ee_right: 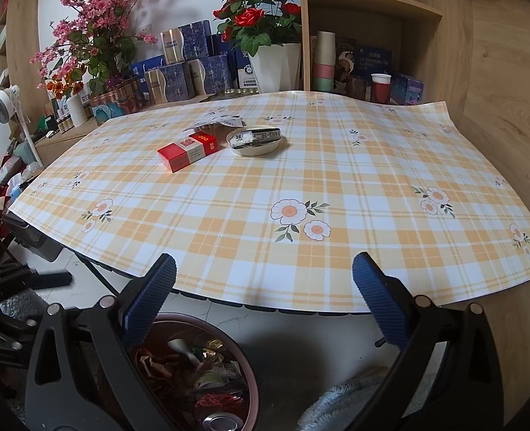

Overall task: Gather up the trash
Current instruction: 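Lower the lighter into the bin and open the left gripper, then raise both grippers from the bin back toward the table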

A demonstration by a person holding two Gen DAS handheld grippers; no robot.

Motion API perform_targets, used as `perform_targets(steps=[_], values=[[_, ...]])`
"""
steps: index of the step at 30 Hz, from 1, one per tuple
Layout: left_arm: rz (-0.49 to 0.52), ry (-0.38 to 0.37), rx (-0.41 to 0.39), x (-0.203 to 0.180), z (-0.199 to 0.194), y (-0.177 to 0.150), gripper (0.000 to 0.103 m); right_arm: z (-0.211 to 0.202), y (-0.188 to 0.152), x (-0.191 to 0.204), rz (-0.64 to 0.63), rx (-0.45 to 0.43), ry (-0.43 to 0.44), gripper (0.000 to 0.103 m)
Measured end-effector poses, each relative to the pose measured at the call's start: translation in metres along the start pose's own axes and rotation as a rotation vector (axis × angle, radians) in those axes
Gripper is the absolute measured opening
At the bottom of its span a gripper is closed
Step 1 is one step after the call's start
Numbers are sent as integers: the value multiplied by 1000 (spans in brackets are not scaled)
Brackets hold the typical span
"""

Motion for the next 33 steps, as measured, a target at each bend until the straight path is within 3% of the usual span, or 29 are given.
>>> perform_targets(steps=[3,10,33], values=[[-60,11,-50,12,-10,6,88,1,0,-1,4,1,1,97],[-166,50,-130,36,-27,12,94,2,0,-3,14,10,2,97],[-180,83,-191,45,-39,17,94,8,-1,-1,17,31,18,97]])
Point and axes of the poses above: each gripper's, at about its wrist camera, not at the fingertips, and z roughly the way its jaws point, x to its left, y to its top, the point moved 8 cm from there along z, roughly the way its jaws point, and after that the axes turned 6 degrees about x, right-handed, at the moved point
